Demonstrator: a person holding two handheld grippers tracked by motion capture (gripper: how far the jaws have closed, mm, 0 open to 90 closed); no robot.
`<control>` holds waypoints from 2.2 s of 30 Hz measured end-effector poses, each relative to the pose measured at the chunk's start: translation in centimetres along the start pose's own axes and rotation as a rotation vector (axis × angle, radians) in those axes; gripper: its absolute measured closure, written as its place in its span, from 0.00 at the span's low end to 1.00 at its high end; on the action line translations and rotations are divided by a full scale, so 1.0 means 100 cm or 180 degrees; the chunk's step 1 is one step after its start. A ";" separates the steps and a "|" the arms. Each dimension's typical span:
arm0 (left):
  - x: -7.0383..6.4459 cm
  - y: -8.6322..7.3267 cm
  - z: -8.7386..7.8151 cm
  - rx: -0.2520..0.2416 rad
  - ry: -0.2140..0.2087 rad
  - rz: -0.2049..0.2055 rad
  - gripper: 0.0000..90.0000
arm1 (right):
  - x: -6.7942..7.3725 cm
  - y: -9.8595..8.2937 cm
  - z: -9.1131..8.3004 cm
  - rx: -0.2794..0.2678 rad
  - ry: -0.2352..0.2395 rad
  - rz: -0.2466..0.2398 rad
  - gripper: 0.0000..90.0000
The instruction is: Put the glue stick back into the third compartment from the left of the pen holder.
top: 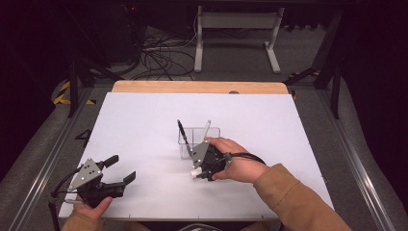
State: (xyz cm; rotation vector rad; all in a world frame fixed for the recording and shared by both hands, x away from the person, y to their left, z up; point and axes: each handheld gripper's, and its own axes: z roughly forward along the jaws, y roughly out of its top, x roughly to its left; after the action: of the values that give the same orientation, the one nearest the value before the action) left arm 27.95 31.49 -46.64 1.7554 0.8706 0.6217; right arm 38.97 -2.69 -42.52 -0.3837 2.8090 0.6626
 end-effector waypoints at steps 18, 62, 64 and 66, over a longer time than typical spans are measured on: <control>-0.001 0.000 0.001 0.0003 -0.0034 -0.0045 0.18 | 0.001 0.006 0.023 0.0328 0.0131 -0.0123 0.56; 0.000 0.000 0.002 -0.0008 -0.0065 -0.0032 0.18 | 0.000 0.013 0.029 0.0523 0.0307 -0.0379 0.75; 0.000 0.000 0.002 -0.0013 -0.0067 -0.0033 0.18 | -0.001 0.013 0.024 0.0446 0.0266 -0.0362 0.75; 0.000 0.000 0.003 -0.0017 -0.0067 -0.0029 0.18 | 0.000 0.013 0.018 0.0416 0.0250 -0.0299 0.75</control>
State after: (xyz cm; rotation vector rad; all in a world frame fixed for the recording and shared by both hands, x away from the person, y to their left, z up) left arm 28.14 31.30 -46.71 1.7493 0.8613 0.5983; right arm 38.82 -0.70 -43.58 -0.5236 2.8674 0.4507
